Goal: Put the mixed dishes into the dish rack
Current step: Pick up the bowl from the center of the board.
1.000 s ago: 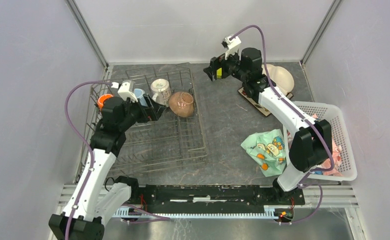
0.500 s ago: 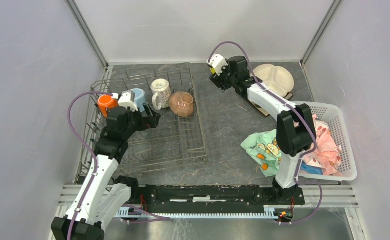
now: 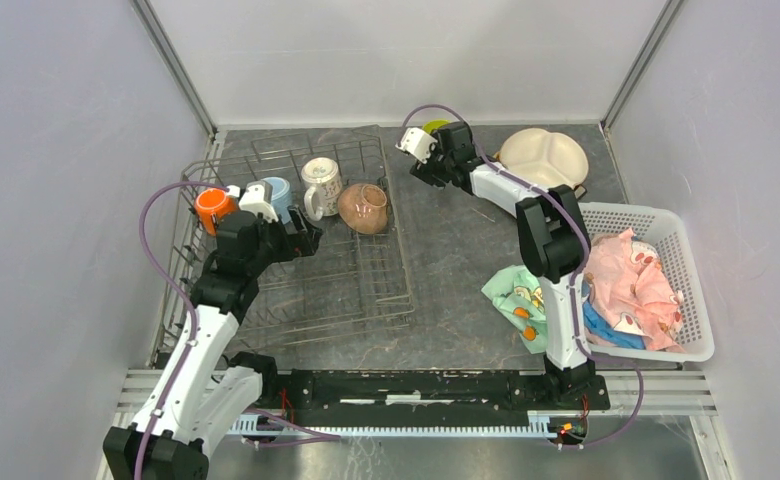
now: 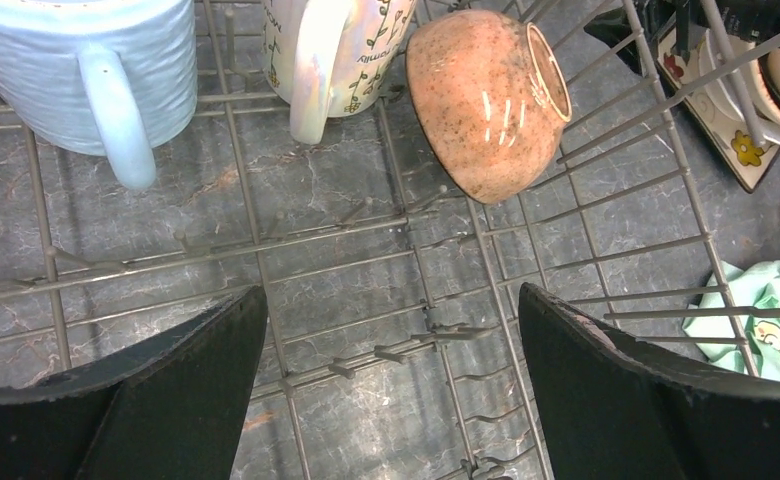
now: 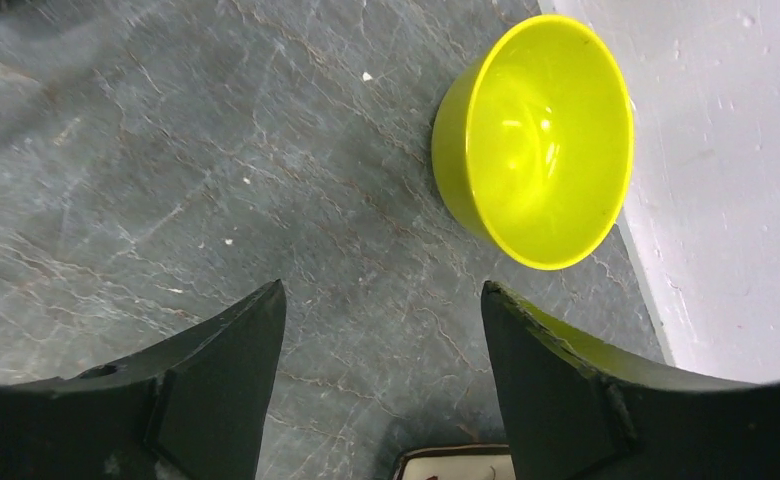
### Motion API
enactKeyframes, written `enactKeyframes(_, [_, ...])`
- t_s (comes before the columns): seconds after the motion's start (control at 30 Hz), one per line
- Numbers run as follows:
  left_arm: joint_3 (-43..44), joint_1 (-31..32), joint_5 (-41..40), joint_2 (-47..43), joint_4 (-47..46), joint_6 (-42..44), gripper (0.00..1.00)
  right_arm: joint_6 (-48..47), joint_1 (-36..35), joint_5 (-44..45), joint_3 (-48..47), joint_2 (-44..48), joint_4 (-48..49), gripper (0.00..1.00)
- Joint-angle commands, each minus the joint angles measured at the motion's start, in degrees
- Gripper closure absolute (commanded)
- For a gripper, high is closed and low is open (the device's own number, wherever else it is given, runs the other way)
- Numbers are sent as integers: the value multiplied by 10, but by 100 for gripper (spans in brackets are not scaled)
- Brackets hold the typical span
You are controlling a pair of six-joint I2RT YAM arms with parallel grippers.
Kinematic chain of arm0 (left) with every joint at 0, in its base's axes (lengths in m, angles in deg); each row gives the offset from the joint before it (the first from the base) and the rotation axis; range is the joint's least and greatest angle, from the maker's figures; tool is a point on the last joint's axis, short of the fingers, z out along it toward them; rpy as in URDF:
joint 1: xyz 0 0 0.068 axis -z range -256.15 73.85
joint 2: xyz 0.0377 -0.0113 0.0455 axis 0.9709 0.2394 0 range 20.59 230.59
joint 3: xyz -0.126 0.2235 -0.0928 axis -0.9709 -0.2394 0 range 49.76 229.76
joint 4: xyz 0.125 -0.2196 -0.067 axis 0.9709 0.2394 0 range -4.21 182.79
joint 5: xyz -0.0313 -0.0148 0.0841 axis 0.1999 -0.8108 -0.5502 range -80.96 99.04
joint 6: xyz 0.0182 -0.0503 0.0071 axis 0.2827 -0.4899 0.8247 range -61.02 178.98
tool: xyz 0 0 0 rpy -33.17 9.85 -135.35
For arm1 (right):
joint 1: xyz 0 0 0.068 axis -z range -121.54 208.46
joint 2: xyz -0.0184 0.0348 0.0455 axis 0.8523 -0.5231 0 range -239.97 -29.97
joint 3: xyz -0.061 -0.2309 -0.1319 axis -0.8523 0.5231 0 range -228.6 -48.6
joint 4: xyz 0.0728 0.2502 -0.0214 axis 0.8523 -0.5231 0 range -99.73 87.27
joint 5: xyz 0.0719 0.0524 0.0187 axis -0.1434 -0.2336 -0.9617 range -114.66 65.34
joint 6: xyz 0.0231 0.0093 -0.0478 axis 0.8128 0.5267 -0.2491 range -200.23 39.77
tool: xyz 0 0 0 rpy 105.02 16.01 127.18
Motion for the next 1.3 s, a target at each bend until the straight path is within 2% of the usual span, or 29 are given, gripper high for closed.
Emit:
enactKeyframes(0.0, [13, 2, 7, 12, -19, 30, 0, -47, 2, 18, -38, -18, 36, 21])
enactKeyframes(0.4, [19, 2, 49, 32, -24, 45, 0, -70, 4, 54, -163, -122, 33, 20])
enactKeyframes(0.5, [21, 2, 47, 37, -24, 46, 0, -71, 4, 49, -194, -146, 28, 23])
enactKeyframes(0.7, [21, 2, 35, 41, -20, 47, 0, -70, 3, 47, -192, -157, 20, 30])
enactKeyframes(0.87, [26, 2, 5, 39, -6, 49, 0, -52, 4, 34, -171, -152, 31, 43])
enactKeyframes(1.0, [23, 2, 9, 35, -9, 47, 0, -40, 3, 35, -159, -132, 28, 59])
enactKeyframes(1.13, [25, 2, 7, 26, -2, 53, 0, -8, 4, 5, -80, -68, 80, 72])
enactKeyframes(1.27, [21, 2, 13, 17, -7, 52, 0, 41, 4, -50, -11, 1, 121, 89])
